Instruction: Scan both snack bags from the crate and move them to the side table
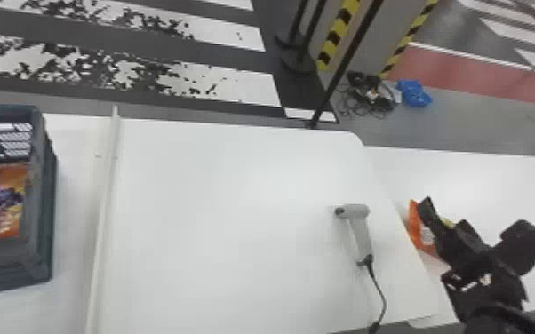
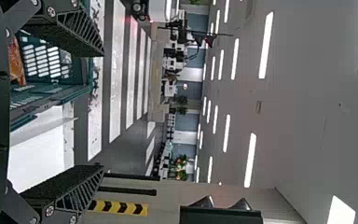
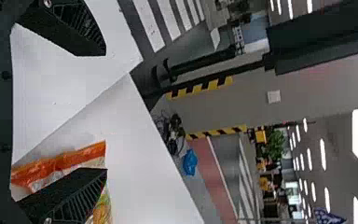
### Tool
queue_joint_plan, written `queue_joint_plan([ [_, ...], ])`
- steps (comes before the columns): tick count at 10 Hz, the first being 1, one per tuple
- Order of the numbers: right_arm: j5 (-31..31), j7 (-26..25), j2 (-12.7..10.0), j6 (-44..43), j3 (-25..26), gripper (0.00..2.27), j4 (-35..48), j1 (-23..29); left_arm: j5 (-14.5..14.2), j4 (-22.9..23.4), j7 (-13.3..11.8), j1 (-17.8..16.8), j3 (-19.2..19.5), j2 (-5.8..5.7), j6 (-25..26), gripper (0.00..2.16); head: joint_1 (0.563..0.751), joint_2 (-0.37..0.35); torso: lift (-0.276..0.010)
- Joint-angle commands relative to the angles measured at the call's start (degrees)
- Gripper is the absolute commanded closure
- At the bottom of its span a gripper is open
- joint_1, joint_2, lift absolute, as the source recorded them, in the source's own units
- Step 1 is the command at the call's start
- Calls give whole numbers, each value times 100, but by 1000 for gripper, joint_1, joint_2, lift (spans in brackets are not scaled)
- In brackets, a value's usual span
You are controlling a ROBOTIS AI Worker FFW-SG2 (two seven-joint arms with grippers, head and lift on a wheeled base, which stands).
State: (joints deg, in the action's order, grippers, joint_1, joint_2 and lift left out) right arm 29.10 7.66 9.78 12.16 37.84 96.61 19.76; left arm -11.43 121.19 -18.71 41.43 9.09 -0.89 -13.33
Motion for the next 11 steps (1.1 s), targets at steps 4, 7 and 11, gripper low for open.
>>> queue_joint_plan([
  [4, -748, 51, -363, -1062, -1649, 70, 1483, 1021, 0, 98, 69, 50, 76, 36, 99, 151, 695, -331, -75],
  [7, -1856, -186, -442, -1994, -2941, 76, 1457, 1241, 36, 62, 104, 50, 93, 36, 99, 151, 695, -153, -75],
  [11, -2102, -441, -609, -2416, -3723, 80, 1290, 1478, 194, -105, 430, 23, 102, 28, 117, 167, 695, 18, -75],
])
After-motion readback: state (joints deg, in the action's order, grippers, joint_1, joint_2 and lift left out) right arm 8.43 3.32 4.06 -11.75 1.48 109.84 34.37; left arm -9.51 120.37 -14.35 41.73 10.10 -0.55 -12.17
